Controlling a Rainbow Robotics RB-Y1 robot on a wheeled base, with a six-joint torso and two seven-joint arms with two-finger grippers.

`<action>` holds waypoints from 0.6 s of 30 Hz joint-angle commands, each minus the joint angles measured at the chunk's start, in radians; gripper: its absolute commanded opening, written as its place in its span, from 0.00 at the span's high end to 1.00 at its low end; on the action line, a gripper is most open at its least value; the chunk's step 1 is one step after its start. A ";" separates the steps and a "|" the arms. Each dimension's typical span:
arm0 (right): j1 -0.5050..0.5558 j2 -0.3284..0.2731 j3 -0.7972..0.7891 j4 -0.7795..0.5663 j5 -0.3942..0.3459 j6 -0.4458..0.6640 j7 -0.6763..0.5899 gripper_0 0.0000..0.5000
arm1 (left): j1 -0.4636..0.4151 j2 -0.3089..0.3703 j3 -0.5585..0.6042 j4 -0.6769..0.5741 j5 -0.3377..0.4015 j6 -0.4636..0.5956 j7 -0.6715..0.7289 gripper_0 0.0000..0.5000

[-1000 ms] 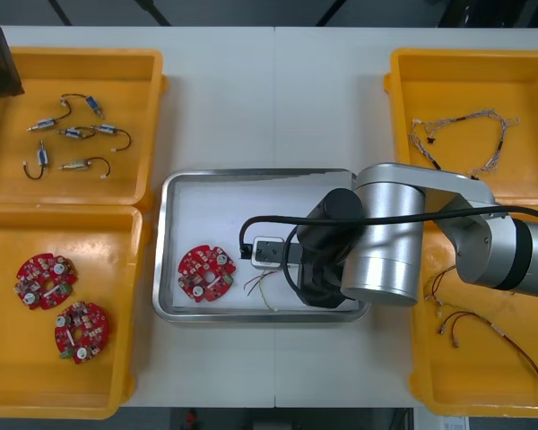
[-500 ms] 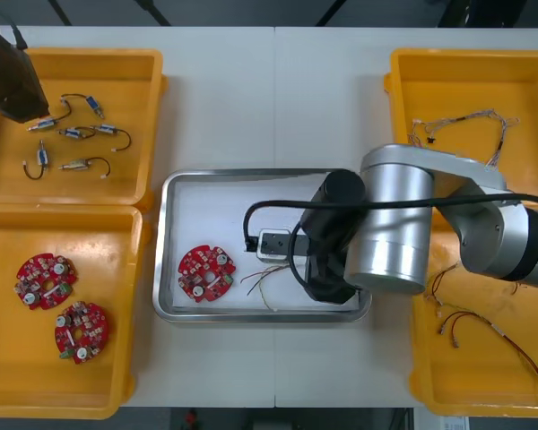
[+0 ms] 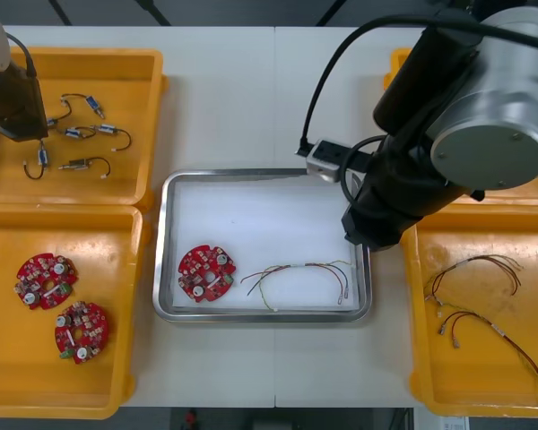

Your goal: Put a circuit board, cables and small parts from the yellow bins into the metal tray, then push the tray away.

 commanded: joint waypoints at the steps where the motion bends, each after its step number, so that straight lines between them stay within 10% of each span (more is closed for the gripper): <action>1: -0.005 -0.082 -0.121 -0.024 -0.046 0.030 -0.115 0.00 | -0.056 -0.006 -0.011 0.002 0.002 -0.014 -0.016 0.00; 18: 0.090 -0.199 -0.334 0.098 -0.025 0.099 -0.518 0.00 | -0.026 -0.014 -0.011 0.002 -0.005 -0.094 -0.034 0.00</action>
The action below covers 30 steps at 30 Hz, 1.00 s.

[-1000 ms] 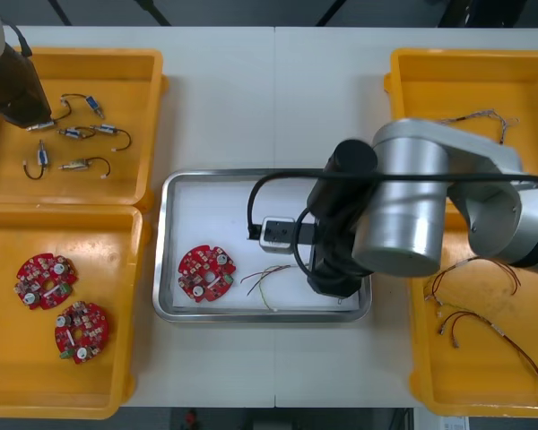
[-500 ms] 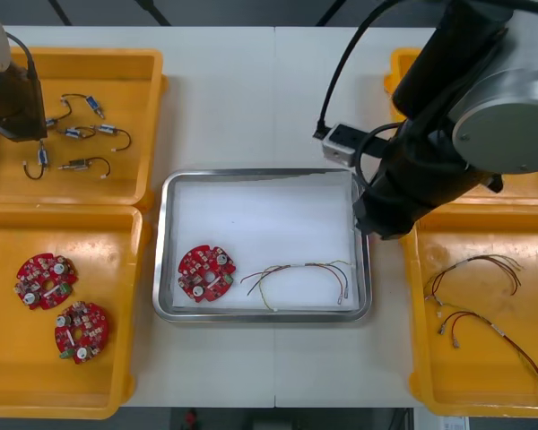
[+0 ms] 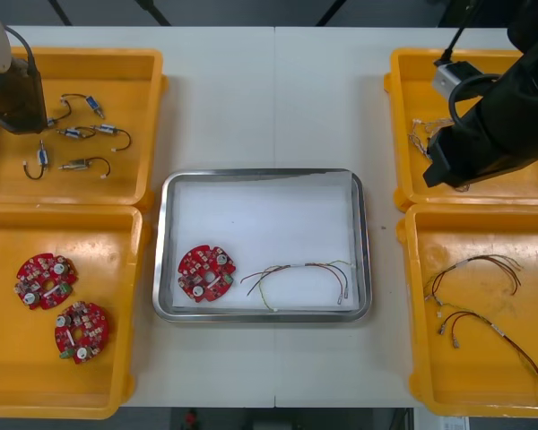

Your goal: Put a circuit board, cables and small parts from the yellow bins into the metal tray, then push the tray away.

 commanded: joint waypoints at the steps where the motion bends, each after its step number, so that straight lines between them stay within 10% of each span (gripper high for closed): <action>1: 0.002 -0.054 -0.044 0.048 0.024 0.008 -0.098 0.00 | -0.026 -0.011 -0.011 -0.003 -0.003 -0.011 0.018 0.00; 13: 0.002 -0.075 -0.061 0.189 0.130 -0.003 -0.279 0.00 | -0.003 -0.021 -0.051 -0.003 0.005 -0.026 0.001 0.00; 30: -0.070 -0.072 -0.081 0.552 0.193 -0.218 -0.103 0.00 | 0.033 -0.023 -0.074 0.002 0.026 -0.048 -0.014 0.00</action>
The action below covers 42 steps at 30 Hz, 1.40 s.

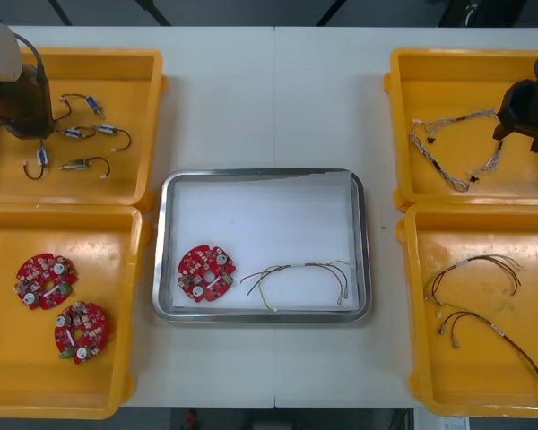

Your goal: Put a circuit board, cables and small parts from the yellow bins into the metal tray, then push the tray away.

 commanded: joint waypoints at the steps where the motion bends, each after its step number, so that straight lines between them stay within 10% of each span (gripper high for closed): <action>1: -0.055 -0.036 -0.028 0.075 0.036 -0.058 0.124 0.00 | 0.026 -0.011 -0.027 0.001 0.008 -0.036 -0.017 0.00; 33: -0.078 0.145 0.010 0.486 0.258 -0.517 0.284 0.00 | 0.057 -0.013 -0.132 0.013 0.058 -0.053 -0.057 0.00; 42: -0.077 0.199 0.012 0.568 0.278 -0.618 0.284 0.00 | 0.057 -0.019 -0.140 0.067 0.074 -0.093 -0.090 0.28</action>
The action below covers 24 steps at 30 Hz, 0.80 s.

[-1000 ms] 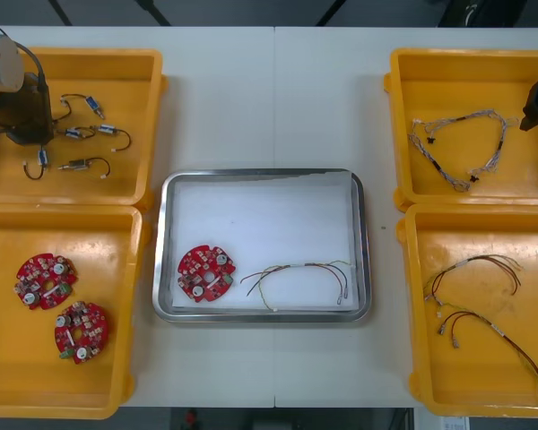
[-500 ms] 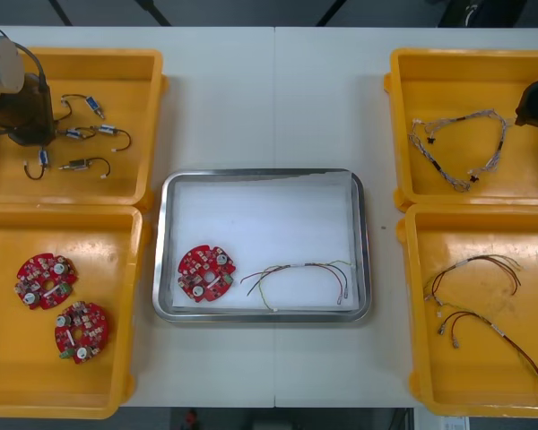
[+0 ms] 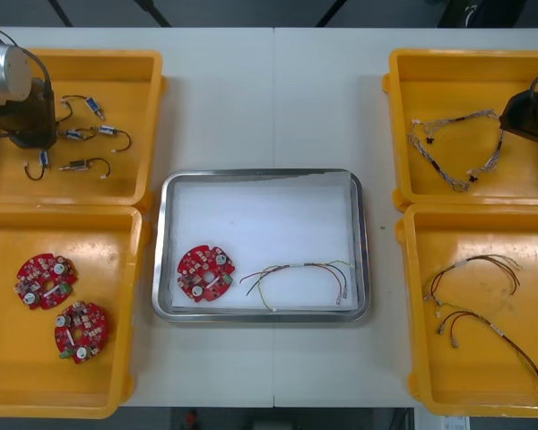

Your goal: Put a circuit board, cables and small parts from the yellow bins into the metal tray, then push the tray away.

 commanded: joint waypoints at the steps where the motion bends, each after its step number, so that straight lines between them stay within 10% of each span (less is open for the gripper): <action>1: -0.047 0.027 0.009 0.017 0.017 -0.026 0.042 0.00 | 0.034 -0.019 -0.030 0.060 0.020 -0.029 -0.091 0.33; 6: -0.047 0.043 0.012 0.032 0.026 -0.026 0.042 0.00 | 0.034 -0.020 -0.030 0.063 0.026 -0.034 -0.110 0.52; 9: -0.047 0.054 0.012 0.045 0.024 -0.027 0.042 0.00 | 0.034 -0.020 -0.030 0.068 0.040 -0.034 -0.117 1.00; 24: -0.044 0.072 0.037 0.075 0.017 -0.029 0.042 0.00 | 0.031 -0.011 -0.030 0.058 0.064 -0.034 -0.180 1.00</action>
